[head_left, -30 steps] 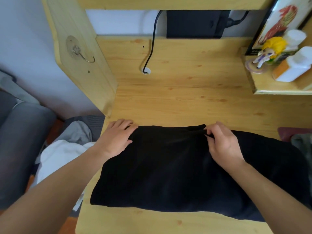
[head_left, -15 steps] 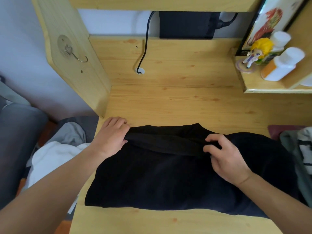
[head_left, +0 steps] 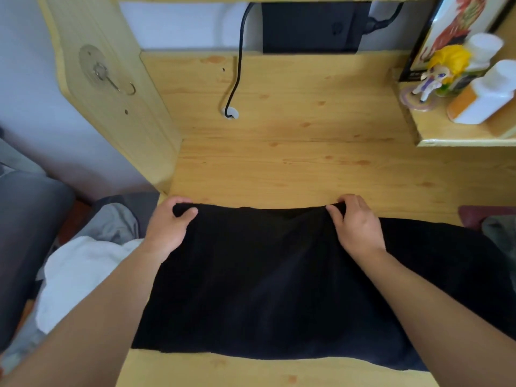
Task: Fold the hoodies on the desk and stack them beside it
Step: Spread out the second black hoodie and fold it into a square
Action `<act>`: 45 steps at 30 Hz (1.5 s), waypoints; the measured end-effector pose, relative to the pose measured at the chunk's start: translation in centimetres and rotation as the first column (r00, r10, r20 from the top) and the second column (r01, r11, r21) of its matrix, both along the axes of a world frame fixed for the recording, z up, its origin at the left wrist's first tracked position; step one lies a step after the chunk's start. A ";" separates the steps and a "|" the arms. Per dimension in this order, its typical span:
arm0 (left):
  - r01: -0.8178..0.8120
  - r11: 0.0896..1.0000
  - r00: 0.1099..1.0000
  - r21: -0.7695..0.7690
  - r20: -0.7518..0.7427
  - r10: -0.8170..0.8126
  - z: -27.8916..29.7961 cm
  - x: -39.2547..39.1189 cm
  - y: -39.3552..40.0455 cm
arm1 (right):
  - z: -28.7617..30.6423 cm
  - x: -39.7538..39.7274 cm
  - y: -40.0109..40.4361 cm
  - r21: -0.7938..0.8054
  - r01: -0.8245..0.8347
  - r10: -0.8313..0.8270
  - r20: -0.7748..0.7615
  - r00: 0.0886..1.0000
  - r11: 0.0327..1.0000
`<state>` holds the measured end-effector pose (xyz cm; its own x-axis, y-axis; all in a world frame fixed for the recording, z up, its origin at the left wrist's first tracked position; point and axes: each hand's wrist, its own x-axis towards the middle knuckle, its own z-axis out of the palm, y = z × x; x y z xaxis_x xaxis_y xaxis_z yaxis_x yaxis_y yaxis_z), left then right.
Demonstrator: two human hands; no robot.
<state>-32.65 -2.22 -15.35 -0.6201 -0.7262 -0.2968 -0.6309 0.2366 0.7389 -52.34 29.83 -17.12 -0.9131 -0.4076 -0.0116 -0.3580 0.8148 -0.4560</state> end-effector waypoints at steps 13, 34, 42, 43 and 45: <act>0.331 0.637 0.941 -0.696 0.294 -0.167 1.2 -0.9 7.7 | -0.8 -1.4 -0.4 0.188 0.008 0.031 -0.199 0.979 0.982; 0.666 0.702 0.673 -0.255 0.611 -0.417 1.1 -0.5 22.8 | 0.1 0.0 16.3 0.392 0.078 -0.140 0.131 0.981 0.917; 0.722 0.618 0.686 -0.311 0.438 -0.581 1.0 -1.4 30.3 | 4.9 7.4 14.3 -0.008 0.288 -0.283 -0.223 0.933 0.958; 0.720 0.621 0.686 -0.308 0.446 -0.574 0.3 -1.2 30.1 | 5.3 10.0 14.8 -0.081 0.341 -0.351 -0.182 0.919 0.936; 0.723 0.606 0.686 -0.331 0.443 -0.576 -0.3 -0.8 29.6 | 5.3 14.3 17.1 -0.147 0.602 -0.603 0.045 0.796 0.784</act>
